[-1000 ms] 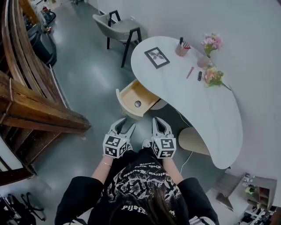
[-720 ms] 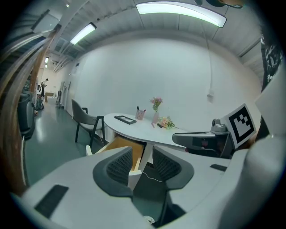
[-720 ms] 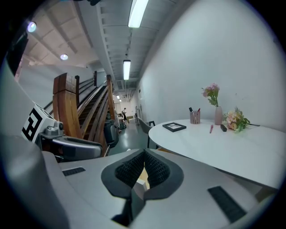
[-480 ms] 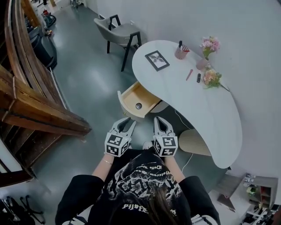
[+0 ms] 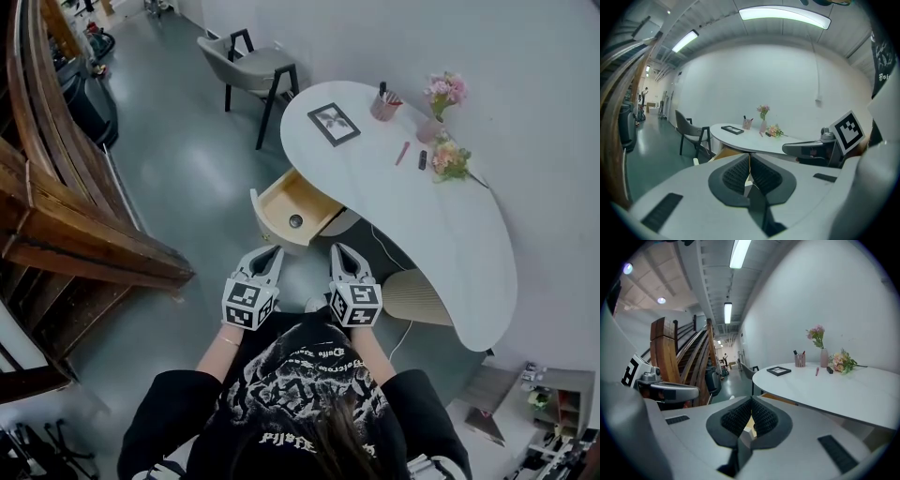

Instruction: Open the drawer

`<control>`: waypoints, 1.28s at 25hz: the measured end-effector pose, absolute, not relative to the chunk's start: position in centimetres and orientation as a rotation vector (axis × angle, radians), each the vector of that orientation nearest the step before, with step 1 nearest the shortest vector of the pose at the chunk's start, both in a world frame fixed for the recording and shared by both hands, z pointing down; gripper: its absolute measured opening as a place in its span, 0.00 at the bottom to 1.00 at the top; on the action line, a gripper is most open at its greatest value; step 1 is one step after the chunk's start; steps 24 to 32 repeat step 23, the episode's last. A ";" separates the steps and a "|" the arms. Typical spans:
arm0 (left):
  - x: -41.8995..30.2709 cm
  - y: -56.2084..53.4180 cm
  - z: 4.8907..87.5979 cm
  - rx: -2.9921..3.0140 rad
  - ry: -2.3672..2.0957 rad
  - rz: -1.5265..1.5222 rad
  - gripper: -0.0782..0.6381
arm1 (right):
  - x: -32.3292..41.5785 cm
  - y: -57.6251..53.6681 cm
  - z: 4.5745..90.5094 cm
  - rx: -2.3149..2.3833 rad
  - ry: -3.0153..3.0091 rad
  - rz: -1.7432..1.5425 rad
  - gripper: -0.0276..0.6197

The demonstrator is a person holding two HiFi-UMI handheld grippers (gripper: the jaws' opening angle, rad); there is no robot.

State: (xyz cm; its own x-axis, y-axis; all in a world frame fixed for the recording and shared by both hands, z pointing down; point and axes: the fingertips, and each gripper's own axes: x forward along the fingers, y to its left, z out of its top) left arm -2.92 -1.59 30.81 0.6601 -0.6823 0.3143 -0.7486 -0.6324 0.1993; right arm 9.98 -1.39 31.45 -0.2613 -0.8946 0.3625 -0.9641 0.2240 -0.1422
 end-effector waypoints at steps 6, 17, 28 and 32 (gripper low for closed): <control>-2.8 -1.0 31.0 2.592 -1.121 0.322 0.15 | 10.3 -0.8 32.0 1.780 -2.259 0.501 0.08; -3.1 -0.3 31.1 2.586 -1.104 0.313 0.15 | 10.2 0.4 32.5 1.767 -2.244 0.503 0.08; -3.2 0.0 31.2 2.586 -1.104 0.314 0.15 | 10.1 0.6 32.3 1.755 -2.251 0.493 0.08; -3.2 0.0 31.2 2.586 -1.104 0.314 0.15 | 10.1 0.6 32.3 1.755 -2.251 0.493 0.08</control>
